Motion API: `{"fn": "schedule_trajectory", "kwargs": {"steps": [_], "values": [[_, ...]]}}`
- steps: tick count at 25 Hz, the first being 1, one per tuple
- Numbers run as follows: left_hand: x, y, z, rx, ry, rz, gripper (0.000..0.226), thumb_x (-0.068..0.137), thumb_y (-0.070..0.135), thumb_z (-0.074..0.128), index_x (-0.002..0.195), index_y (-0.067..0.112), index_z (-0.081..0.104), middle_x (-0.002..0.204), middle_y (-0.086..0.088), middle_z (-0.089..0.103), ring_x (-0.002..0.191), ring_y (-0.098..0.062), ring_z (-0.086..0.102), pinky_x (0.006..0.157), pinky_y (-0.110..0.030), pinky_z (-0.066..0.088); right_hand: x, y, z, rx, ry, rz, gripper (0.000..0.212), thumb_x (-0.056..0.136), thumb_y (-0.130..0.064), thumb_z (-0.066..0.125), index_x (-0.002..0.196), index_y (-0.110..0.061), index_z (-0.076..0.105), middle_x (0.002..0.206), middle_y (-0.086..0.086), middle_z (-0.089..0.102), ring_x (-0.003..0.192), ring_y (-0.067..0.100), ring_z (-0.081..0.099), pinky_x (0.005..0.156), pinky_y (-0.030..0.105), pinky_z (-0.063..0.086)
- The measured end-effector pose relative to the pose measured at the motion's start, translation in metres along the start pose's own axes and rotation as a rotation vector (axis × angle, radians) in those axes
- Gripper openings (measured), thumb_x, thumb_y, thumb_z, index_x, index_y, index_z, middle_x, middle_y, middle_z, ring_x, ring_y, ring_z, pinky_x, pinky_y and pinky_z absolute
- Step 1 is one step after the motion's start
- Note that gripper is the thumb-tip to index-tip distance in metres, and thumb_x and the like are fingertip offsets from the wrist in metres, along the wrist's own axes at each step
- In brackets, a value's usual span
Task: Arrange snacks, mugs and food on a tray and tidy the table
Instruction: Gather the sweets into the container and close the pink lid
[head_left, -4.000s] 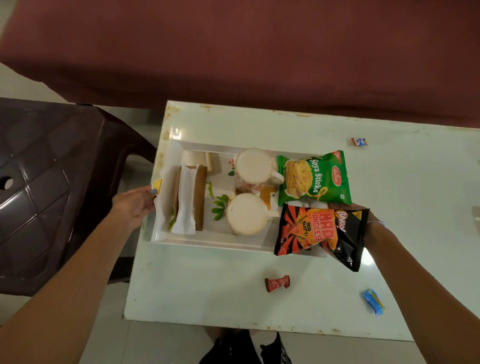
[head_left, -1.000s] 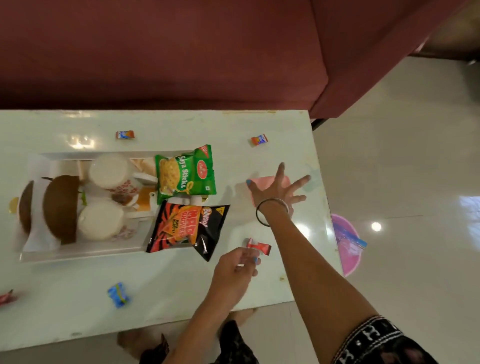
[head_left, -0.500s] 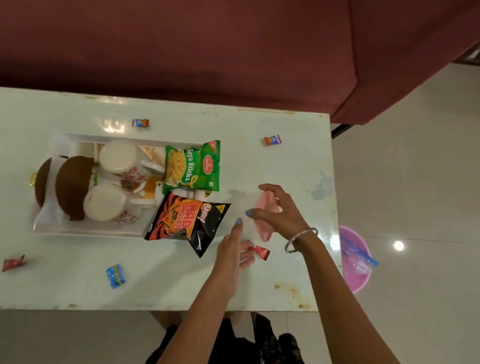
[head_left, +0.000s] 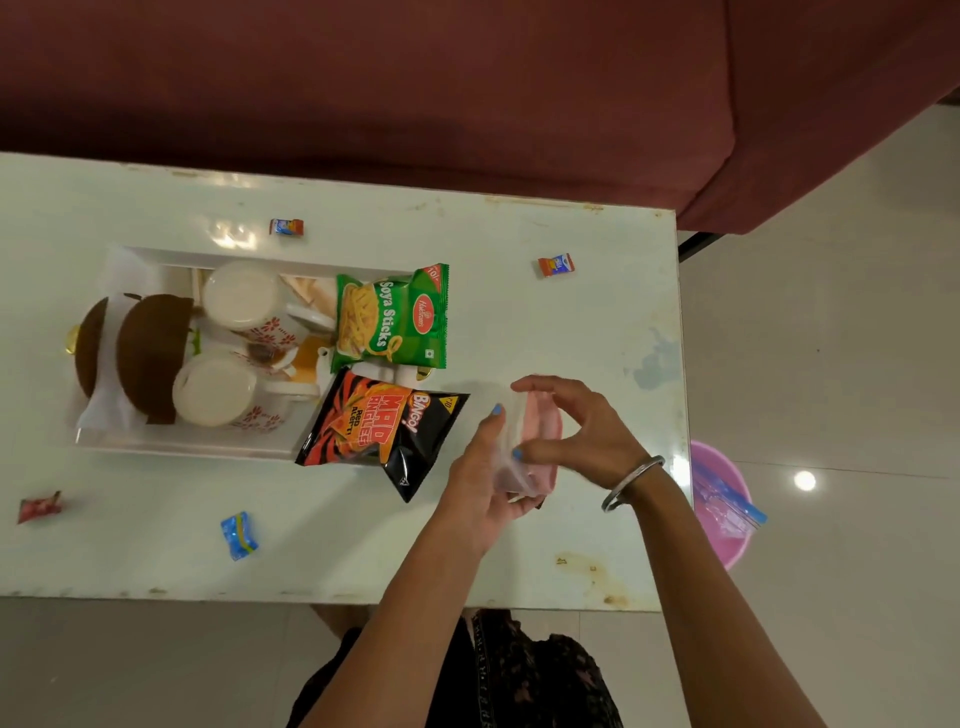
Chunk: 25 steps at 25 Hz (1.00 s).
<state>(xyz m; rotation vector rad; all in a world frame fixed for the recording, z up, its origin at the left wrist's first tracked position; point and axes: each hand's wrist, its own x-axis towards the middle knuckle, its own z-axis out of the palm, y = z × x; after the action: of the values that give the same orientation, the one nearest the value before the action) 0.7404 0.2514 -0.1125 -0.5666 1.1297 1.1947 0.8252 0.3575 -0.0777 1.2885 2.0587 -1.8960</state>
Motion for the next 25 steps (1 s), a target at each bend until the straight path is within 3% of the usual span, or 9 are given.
{"fn": "schedule_trajectory", "kwargs": {"steps": [2, 4, 8, 12, 14, 16, 18, 21, 25], "values": [[0.000, 0.004, -0.008, -0.104, 0.028, -0.038, 0.052, 0.076, 0.050, 0.063, 0.109, 0.010, 0.057, 0.096, -0.019, 0.063, 0.086, -0.029, 0.062, 0.071, -0.040, 0.054, 0.002, 0.004, -0.012, 0.212, -0.039, 0.046, 0.054, 0.057, -0.019, 0.078, 0.106, -0.038, 0.063, 0.119, -0.006, 0.056, 0.113, 0.016, 0.055, 0.085, 0.051, 0.055], [0.000, 0.004, -0.015, -0.142, 0.029, -0.048, 0.054, 0.075, 0.049, 0.065, 0.110, 0.008, 0.058, 0.094, -0.020, 0.061, 0.084, -0.028, 0.061, 0.067, -0.039, 0.054, 0.005, 0.016, -0.024, 0.264, 0.051, 0.122, 0.056, 0.053, -0.026, 0.077, 0.105, -0.042, 0.062, 0.115, -0.002, 0.054, 0.109, 0.023, 0.057, 0.079, 0.053, 0.057], [0.000, -0.001, -0.023, -0.172, 0.022, -0.065, 0.059, 0.073, 0.049, 0.067, 0.111, 0.005, 0.054, 0.096, -0.020, 0.055, 0.080, -0.027, 0.061, 0.062, -0.039, 0.058, 0.017, 0.045, -0.038, -0.247, 0.393, 0.295, 0.067, 0.062, -0.031, 0.080, 0.122, -0.035, 0.052, 0.135, 0.010, 0.036, 0.121, 0.031, 0.044, 0.096, 0.035, 0.042], [0.001, -0.005, -0.024, -0.187, 0.018, -0.107, 0.066, 0.071, 0.052, 0.069, 0.110, 0.001, 0.051, 0.092, -0.018, 0.059, 0.079, -0.029, 0.063, 0.061, -0.038, 0.058, 0.022, 0.055, -0.035, -0.404, 0.431, 0.435, 0.085, 0.070, -0.045, 0.075, 0.141, -0.031, 0.031, 0.156, 0.016, 0.005, 0.142, 0.037, 0.012, 0.113, 0.046, 0.022], [0.001, -0.006, -0.022, -0.179, 0.016, -0.117, 0.068, 0.070, 0.053, 0.069, 0.110, 0.000, 0.052, 0.094, -0.019, 0.059, 0.080, -0.029, 0.062, 0.060, -0.038, 0.058, 0.021, 0.050, -0.027, -0.321, 0.458, 0.428, 0.076, 0.073, -0.051, 0.069, 0.137, -0.024, 0.039, 0.150, 0.017, 0.027, 0.133, 0.035, 0.035, 0.107, 0.042, 0.034], [0.001, -0.005, -0.018, -0.183, 0.008, -0.124, 0.068, 0.071, 0.054, 0.068, 0.109, -0.001, 0.054, 0.096, -0.019, 0.059, 0.081, -0.028, 0.062, 0.061, -0.038, 0.058, 0.018, 0.040, -0.013, 0.000, 0.378, 0.468, 0.059, 0.074, -0.044, 0.071, 0.123, -0.017, 0.054, 0.115, 0.013, 0.062, 0.093, 0.029, 0.064, 0.082, 0.037, 0.053], [0.000, -0.005, -0.015, -0.177, 0.000, -0.126, 0.068, 0.074, 0.056, 0.064, 0.109, -0.002, 0.055, 0.100, -0.019, 0.059, 0.086, -0.029, 0.062, 0.064, -0.039, 0.058, 0.015, 0.036, 0.004, 0.186, 0.277, 0.518, 0.038, 0.074, -0.021, 0.074, 0.108, -0.011, 0.062, 0.078, 0.005, 0.070, 0.061, 0.020, 0.069, 0.060, 0.032, 0.059], [-0.001, -0.008, -0.019, -0.088, 0.020, -0.112, 0.066, 0.079, 0.059, 0.054, 0.107, -0.001, 0.054, 0.104, -0.021, 0.061, 0.090, -0.033, 0.063, 0.068, -0.041, 0.057, 0.016, 0.040, 0.019, 0.069, 0.428, 0.503, 0.027, 0.074, -0.004, 0.062, 0.099, -0.009, 0.066, 0.055, 0.000, 0.067, 0.053, 0.020, 0.069, 0.071, 0.036, 0.060], [-0.009, -0.019, -0.053, 0.016, 0.098, -0.142, 0.052, 0.086, 0.049, 0.052, 0.105, 0.001, 0.053, 0.108, -0.021, 0.060, 0.089, -0.033, 0.062, 0.070, -0.041, 0.055, 0.028, 0.036, 0.023, 0.039, 0.555, 0.433, 0.034, 0.081, -0.012, 0.062, 0.115, -0.009, 0.060, 0.069, 0.010, 0.070, 0.068, 0.027, 0.069, 0.086, 0.033, 0.054]]}}
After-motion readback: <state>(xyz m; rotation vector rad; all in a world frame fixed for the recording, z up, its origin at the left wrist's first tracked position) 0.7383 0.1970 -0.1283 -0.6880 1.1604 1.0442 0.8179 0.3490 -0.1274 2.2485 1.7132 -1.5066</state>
